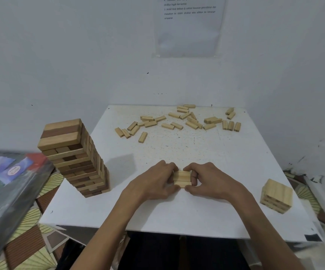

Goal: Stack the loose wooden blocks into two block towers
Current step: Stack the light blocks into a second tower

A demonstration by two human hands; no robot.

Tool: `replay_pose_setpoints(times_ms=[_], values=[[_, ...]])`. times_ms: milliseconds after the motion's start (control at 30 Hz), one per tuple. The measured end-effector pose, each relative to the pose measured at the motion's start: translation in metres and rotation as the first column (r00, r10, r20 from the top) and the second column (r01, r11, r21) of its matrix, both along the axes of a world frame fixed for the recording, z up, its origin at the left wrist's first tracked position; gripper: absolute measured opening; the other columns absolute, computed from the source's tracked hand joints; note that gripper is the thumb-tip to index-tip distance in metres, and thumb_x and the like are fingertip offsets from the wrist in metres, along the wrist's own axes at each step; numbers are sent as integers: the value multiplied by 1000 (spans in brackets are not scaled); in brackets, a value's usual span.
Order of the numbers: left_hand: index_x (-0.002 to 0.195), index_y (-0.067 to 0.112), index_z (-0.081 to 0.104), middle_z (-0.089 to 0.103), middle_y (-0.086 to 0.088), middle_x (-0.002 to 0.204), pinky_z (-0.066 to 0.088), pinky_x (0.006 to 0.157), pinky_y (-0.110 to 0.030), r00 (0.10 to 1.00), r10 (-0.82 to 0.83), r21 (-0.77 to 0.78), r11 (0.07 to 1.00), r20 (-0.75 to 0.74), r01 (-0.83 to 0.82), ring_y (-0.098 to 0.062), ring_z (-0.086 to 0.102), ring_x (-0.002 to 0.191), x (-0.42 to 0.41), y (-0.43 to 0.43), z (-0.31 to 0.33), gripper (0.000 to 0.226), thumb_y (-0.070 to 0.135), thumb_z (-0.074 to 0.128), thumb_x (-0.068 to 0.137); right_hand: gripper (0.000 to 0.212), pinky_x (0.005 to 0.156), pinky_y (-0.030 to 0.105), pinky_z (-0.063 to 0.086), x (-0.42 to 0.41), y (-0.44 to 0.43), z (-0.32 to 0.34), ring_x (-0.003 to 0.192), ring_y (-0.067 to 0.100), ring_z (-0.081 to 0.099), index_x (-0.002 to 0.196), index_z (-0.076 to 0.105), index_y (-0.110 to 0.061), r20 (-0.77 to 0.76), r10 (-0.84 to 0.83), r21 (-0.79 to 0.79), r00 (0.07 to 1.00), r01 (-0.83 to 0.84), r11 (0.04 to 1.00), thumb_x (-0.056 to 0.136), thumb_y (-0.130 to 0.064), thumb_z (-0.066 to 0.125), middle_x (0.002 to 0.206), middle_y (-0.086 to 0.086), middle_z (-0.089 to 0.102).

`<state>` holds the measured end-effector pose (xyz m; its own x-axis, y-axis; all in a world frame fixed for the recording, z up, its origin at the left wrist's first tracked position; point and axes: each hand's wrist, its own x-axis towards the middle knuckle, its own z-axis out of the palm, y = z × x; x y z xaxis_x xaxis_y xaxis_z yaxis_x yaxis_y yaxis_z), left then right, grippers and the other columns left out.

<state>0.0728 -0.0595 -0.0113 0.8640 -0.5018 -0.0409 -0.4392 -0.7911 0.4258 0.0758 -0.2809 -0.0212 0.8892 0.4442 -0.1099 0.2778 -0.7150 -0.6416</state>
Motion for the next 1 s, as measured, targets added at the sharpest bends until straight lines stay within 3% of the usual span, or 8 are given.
replay_pose_setpoints(times_ms=[100,233,367,700,1000], values=[[123,17,53,56,3,99,47,84,-34,999,-34,49,998,13,34,-13,46,97,2,-1,1,37,43,61,97,45,76,21,44,2,1,0,84,-10,47,123,54,-34,-1,-5,-10,1000,5,1000,82,-39,74,86,-18,64],[126,19,53,56,4,100,48,84,-34,1000,-29,52,998,-7,30,-12,46,96,3,0,1,39,43,63,97,39,75,30,51,1,1,2,86,3,55,116,58,-33,51,11,-25,999,-10,1000,81,-41,75,84,-12,62],[129,18,51,56,2,103,48,87,-38,999,-34,89,995,-31,37,-14,47,99,4,-3,2,39,38,62,97,37,71,26,49,1,-1,0,86,5,53,109,60,-36,71,6,5,997,-6,1000,77,-45,77,86,-12,59],[133,21,51,56,4,106,50,90,-39,995,-20,67,997,-96,27,-14,51,101,5,1,2,44,33,63,92,38,76,29,52,-2,-2,4,83,1,52,115,63,-32,32,-16,11,999,16,1000,81,-40,79,90,-13,61],[125,24,54,56,6,101,50,88,-40,993,4,72,997,-116,5,-14,51,96,8,-2,5,45,33,69,84,40,73,29,52,-2,-1,7,80,6,55,117,65,-28,40,-5,7,999,5,1000,81,-37,79,88,-12,62]])
